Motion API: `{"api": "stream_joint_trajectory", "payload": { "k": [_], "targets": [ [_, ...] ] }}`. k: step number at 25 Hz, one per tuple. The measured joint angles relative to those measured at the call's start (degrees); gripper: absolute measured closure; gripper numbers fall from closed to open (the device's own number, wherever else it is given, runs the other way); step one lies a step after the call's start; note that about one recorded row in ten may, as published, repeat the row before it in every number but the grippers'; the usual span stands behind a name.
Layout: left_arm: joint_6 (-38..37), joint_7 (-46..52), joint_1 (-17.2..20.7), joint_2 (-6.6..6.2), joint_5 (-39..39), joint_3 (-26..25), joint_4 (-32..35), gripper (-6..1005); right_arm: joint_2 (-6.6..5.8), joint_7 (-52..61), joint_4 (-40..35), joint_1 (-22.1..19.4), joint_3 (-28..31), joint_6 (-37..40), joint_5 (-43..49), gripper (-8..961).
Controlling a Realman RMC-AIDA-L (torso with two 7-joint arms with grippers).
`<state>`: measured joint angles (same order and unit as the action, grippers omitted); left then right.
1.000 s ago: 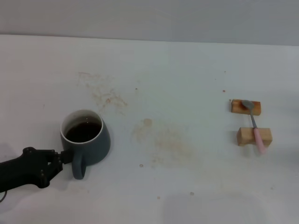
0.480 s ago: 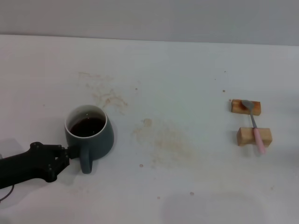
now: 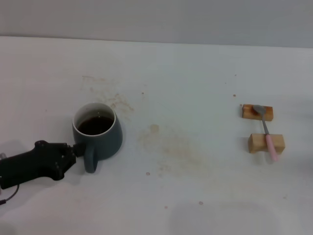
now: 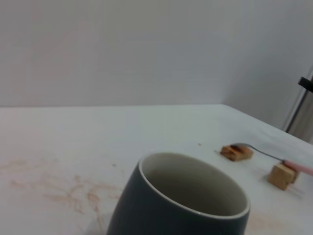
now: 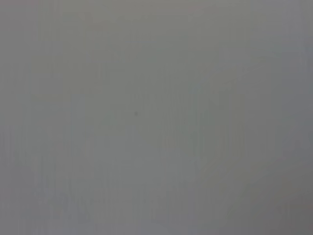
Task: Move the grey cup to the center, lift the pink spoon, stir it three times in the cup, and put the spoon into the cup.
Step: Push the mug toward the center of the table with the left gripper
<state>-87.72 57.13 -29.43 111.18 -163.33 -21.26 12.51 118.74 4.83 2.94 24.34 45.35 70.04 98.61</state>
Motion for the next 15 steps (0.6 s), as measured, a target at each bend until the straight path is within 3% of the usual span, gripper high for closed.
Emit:
{"api": "stream_joint_trajectory", "payload": {
  "k": [15],
  "targets": [
    [1.54, -0.60, -0.02, 0.28, 3.77, -0.01, -0.31, 951, 0.00, 0.00, 0.05, 0.09, 0.00, 0.01, 0.00, 446]
  ]
}}
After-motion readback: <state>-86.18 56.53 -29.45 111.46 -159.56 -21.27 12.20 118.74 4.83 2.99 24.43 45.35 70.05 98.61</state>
